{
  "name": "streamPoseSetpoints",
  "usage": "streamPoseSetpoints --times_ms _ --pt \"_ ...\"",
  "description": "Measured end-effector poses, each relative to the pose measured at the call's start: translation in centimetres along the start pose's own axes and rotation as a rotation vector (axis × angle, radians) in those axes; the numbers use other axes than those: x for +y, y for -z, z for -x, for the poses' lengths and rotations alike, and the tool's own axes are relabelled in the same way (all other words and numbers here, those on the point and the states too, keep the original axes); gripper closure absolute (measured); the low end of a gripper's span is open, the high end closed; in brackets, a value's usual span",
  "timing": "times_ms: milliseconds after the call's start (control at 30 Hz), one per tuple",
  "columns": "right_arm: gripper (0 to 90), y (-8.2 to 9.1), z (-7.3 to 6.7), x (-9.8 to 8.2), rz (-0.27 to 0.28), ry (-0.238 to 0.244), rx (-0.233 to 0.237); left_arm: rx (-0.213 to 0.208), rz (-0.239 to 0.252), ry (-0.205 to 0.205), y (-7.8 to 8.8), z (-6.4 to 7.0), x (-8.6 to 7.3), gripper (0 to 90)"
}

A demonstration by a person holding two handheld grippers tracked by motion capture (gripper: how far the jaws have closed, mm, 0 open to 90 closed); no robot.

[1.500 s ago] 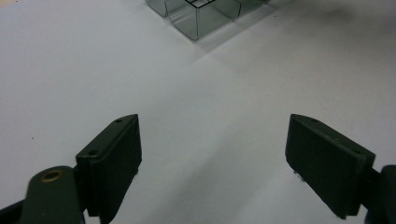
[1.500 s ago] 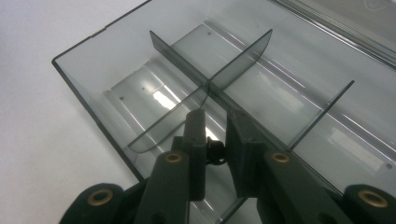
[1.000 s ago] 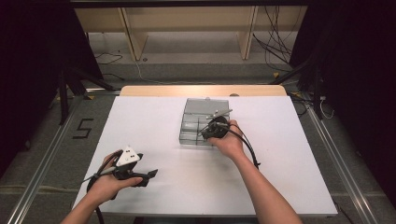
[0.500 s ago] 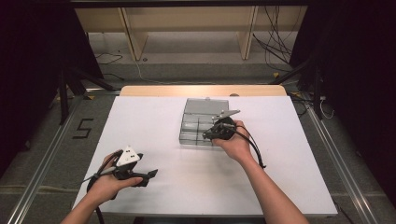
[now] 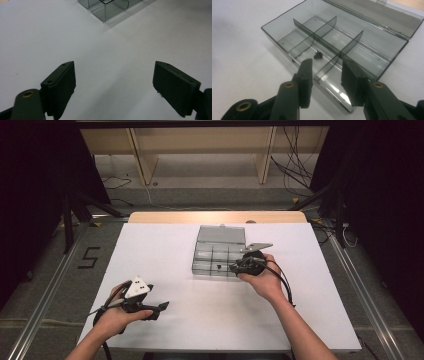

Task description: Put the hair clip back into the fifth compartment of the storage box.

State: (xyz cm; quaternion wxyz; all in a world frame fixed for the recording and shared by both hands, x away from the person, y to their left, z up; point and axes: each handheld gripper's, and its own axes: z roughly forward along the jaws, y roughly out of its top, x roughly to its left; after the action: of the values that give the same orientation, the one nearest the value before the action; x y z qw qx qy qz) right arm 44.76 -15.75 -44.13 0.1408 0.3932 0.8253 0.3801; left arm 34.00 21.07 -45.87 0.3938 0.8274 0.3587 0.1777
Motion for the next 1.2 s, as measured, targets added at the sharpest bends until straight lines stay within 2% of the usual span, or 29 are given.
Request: streamPoseSetpoints --times_ms 267,633,900,1200 --pt "58.4 2.1 0.8 -1.6 0.032 -0.021 -0.012 0.0 -0.002 0.0 0.0 0.0 0.0 18.2" --pt "48.9 5.1 1.4 -4.5 0.081 -0.074 -0.018 0.001 -0.002 0.002 0.0 0.0 0.0 18.3" --pt "42.5 7.2 1.6 -7.0 0.122 -0.086 -0.022 0.003 -0.002 0.003 0.0 0.0 0.0 18.3" --pt "36.8 8.4 1.3 -9.4 0.136 -0.086 -0.021 0.003 -0.002 0.001 0.0 0.0 0.0 18.3"
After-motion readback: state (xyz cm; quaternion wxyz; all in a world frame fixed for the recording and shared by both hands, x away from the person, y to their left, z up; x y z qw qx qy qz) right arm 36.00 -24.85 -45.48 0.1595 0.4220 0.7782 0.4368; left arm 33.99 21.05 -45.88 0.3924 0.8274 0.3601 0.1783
